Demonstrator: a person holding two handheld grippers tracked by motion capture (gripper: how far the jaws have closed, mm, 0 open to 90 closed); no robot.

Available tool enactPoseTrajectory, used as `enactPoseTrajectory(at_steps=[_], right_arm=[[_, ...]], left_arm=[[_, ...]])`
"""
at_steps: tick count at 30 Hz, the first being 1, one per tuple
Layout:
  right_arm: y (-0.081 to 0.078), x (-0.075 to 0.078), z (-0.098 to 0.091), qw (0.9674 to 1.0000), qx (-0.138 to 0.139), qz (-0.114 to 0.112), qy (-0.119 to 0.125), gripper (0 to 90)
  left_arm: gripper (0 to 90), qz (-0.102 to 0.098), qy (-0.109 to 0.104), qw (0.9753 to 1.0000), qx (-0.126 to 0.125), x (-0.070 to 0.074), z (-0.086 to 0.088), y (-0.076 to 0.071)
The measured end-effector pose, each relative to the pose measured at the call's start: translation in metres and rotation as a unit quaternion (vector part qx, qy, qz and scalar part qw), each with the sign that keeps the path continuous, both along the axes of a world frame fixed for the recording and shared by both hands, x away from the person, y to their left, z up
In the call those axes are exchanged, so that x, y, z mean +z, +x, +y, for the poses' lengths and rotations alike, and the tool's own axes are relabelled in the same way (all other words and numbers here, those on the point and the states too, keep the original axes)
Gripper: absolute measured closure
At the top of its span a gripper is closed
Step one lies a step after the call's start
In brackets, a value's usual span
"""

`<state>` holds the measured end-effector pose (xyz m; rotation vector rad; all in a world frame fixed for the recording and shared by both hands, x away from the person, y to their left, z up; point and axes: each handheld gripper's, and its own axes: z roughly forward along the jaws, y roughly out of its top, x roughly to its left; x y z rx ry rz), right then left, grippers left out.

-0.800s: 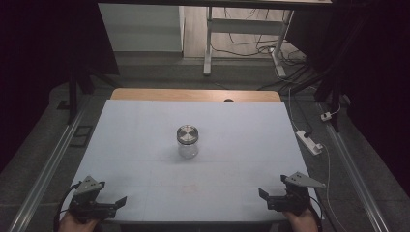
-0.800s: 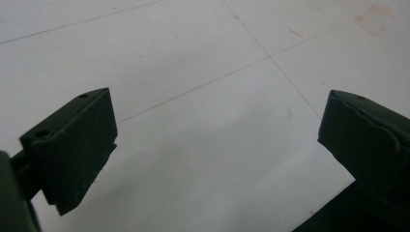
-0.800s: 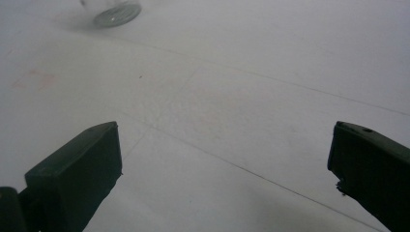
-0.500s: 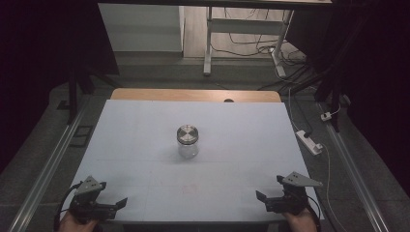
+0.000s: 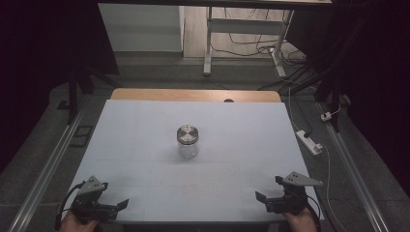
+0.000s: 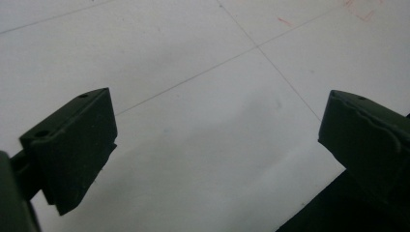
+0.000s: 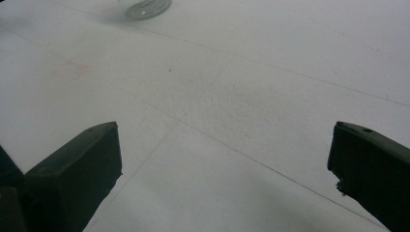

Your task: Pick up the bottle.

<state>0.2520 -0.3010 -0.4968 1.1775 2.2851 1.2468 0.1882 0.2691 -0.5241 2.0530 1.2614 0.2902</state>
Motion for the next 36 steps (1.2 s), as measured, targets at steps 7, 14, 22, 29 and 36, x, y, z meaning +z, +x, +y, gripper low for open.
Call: enactPoseTrajectory(at_steps=[7,14,22,29,36], right_arm=[[0.000,0.000,0.002,0.9999,0.004,0.000,-0.009,0.0],[0.000,-0.001,0.003,0.9999,0.008,0.001,-0.013,0.0],[0.001,-0.001,0.002,0.9999,0.003,0.005,-0.011,0.0],[0.000,-0.001,0.003,0.9999,0.004,0.002,-0.012,0.0],[0.001,-0.001,0.002,0.9999,0.005,0.004,-0.011,0.0]], left_arm=[[0.3,0.001,0.000,1.0000,-0.001,0.000,-0.001,0.001],[0.0,-0.026,0.000,0.9996,-0.004,0.004,-0.002,0.002],[0.0,-0.028,-0.005,0.9994,-0.020,0.004,-0.006,0.008],[0.0,-0.038,-0.005,0.9989,-0.027,0.007,-0.010,0.013],[0.0,-0.041,-0.002,0.9986,-0.034,0.010,-0.014,0.017]])
